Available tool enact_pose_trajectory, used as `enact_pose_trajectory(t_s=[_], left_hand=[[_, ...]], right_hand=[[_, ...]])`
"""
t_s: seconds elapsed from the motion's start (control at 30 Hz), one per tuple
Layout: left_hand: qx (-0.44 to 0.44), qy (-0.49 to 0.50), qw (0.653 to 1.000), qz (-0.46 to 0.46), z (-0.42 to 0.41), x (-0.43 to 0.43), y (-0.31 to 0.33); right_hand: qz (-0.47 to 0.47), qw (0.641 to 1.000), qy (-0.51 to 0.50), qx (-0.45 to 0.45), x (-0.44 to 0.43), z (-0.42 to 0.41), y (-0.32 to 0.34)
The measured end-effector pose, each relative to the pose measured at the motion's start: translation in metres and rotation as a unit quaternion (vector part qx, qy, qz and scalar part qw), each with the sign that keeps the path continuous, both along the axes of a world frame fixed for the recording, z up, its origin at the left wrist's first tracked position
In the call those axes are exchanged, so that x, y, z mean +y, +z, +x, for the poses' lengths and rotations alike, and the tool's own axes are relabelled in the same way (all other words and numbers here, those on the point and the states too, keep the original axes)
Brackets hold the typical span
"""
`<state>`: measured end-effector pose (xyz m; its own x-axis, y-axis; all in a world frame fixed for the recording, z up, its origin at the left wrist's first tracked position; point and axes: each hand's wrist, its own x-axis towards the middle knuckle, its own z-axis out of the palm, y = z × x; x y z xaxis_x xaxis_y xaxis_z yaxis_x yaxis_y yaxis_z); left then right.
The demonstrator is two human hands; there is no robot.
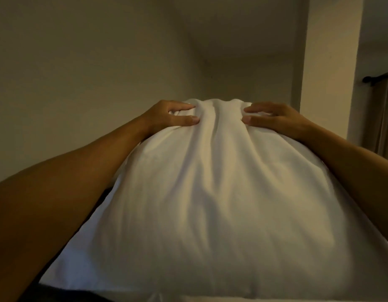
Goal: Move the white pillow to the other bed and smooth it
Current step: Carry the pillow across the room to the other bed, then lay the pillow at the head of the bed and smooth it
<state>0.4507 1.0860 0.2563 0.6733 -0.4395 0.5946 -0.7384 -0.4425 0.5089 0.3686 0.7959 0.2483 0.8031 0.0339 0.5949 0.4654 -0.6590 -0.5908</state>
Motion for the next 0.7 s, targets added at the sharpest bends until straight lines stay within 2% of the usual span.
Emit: enact_pose_trajectory(t_s=[0.33,0.7], left_hand=[[0.001,-0.031,0.999,0.014,0.061,0.001,-0.004],[0.065,-0.064,0.994,0.06,0.17,0.032,-0.08]], right_hand=[[0.012,0.998,-0.057,-0.003,0.014,0.031,-0.019],[0.044,0.993,-0.07,0.078,0.051,0.119,-0.097]])
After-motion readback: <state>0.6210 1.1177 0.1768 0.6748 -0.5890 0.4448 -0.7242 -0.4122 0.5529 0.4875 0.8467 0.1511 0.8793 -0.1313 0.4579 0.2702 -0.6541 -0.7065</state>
